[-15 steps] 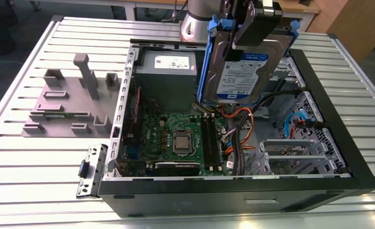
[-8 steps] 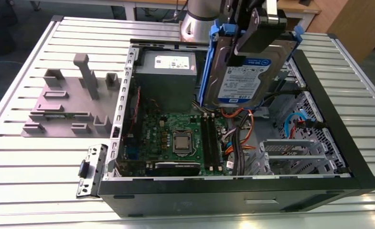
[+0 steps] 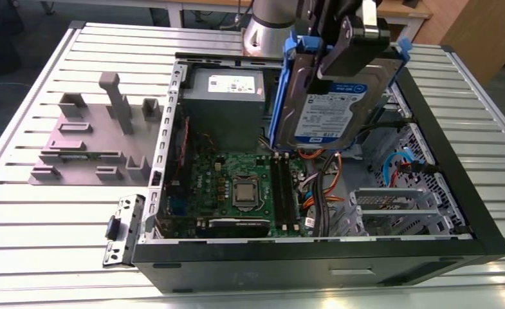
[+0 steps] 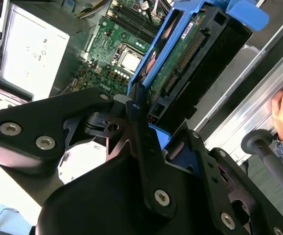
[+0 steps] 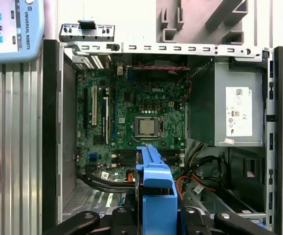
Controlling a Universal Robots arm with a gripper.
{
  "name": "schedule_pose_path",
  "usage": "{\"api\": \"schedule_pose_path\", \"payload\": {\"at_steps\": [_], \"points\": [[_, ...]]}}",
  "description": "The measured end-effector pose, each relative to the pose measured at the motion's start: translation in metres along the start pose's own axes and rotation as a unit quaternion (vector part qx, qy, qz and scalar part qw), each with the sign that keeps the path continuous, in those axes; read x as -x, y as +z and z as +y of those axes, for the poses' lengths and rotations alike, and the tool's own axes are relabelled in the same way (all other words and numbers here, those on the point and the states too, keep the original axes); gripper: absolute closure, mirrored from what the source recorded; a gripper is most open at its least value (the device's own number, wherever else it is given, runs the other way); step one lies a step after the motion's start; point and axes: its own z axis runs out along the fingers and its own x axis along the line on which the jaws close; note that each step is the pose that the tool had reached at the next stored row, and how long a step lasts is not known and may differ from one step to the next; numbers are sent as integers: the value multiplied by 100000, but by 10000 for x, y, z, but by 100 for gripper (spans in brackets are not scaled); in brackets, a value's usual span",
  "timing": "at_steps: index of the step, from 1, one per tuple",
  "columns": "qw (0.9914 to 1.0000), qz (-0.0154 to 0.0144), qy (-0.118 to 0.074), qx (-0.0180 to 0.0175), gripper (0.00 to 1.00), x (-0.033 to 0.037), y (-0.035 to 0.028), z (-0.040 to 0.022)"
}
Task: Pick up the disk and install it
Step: 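Pick up the disk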
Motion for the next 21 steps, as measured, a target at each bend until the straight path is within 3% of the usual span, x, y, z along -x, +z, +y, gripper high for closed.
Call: {"api": "schedule_pose_path", "payload": {"at_steps": [21], "points": [[100000, 6, -2, 2, 64, -6, 5, -93]]}}
